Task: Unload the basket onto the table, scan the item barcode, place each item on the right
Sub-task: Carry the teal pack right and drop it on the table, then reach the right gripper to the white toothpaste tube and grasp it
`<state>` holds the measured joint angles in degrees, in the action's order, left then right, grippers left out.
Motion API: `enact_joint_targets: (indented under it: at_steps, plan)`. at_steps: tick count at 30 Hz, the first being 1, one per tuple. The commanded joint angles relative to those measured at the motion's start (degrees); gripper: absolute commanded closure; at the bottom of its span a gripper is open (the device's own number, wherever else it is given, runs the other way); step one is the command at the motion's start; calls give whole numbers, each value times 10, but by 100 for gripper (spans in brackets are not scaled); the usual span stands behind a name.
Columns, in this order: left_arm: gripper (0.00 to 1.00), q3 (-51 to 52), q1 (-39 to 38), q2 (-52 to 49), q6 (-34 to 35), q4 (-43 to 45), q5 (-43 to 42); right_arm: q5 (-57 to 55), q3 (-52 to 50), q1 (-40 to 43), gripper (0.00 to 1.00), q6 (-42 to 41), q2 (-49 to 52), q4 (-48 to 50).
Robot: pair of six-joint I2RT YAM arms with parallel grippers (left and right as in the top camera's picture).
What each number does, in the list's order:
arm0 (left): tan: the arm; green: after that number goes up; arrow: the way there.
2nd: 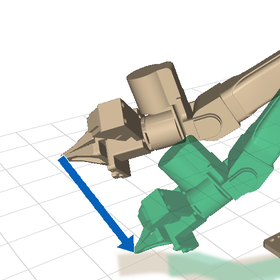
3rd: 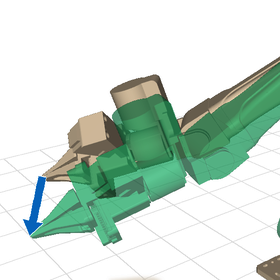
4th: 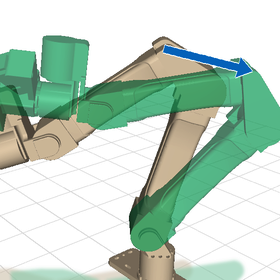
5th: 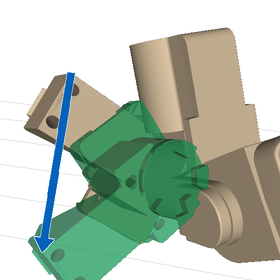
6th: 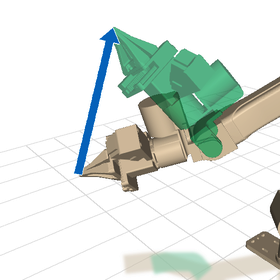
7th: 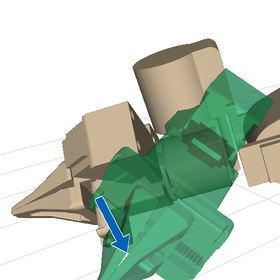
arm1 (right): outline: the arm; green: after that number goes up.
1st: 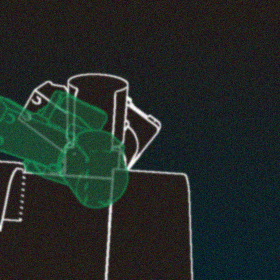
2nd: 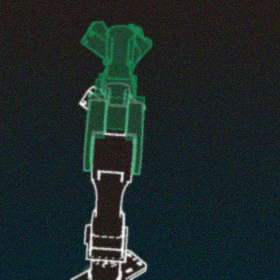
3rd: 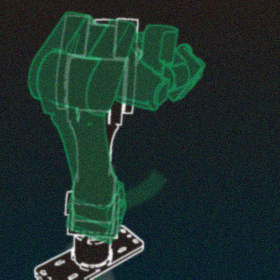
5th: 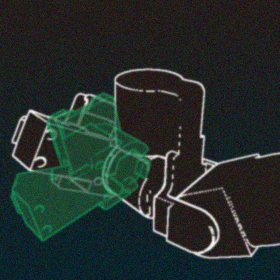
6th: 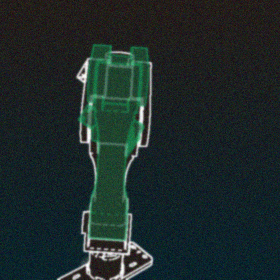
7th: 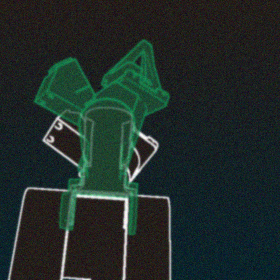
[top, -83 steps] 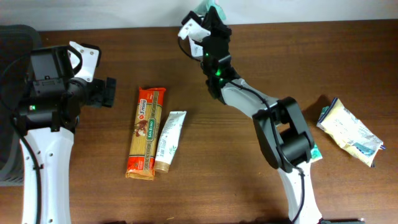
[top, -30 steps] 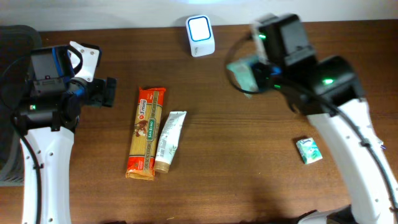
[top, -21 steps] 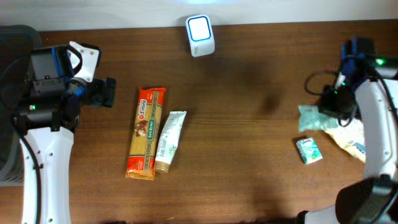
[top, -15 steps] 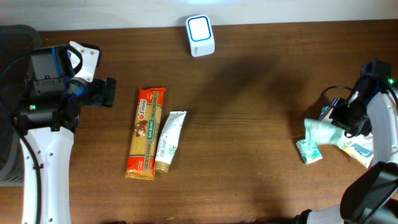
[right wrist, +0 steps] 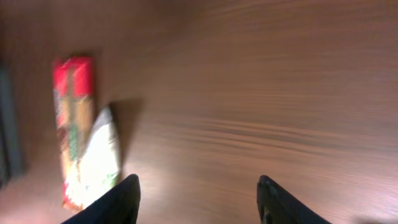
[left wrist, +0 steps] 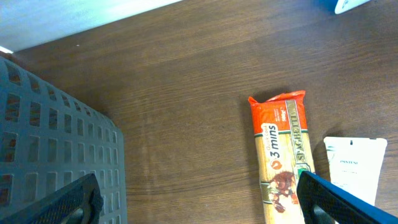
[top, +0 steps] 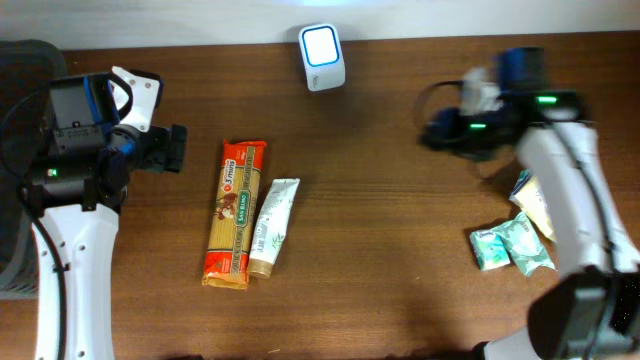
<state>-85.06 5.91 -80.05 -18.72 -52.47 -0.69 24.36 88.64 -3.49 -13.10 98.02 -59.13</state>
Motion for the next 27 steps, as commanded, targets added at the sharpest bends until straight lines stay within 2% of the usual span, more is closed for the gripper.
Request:
enact_joint_targets:
  at_steps: [1, 3, 4, 6, 8, 10, 15, 18, 22, 25, 27]
  plan:
    - [1, -3, 2, 3, -9, 2, -6, 20, 3, -121, 34, -98, 76, 41]
    - [1, -3, 2, 3, -9, 2, -6, 20, 3, -168, 24, -128, 117, 71]
    - [1, -3, 2, 3, -9, 2, -6, 20, 3, -203, 15, -152, 153, 100]
    - [1, -3, 2, 3, -9, 2, -6, 21, 3, -245, 10, -196, 197, 150]
    - [1, -3, 2, 3, -9, 2, -6, 20, 3, -265, 7, -205, 212, 188]
    - [1, -3, 2, 3, -9, 2, -6, 20, 3, -285, 0, -205, 214, 235]
    - [1, -3, 2, 3, -9, 2, -6, -42, 2, -344, 0, -278, 216, 247]
    - [1, -3, 2, 3, -9, 3, -6, -119, 2, -380, 0, -329, 220, 250]
    - [1, -3, 2, 3, -9, 2, -6, -134, 2, -389, 5, -342, 251, 271]
    - [1, -3, 2, 3, -9, 2, -6, -122, 1, -389, 25, -341, 263, 268]
    - [1, -3, 2, 3, -9, 2, -6, -122, 1, -389, 44, -341, 263, 266]
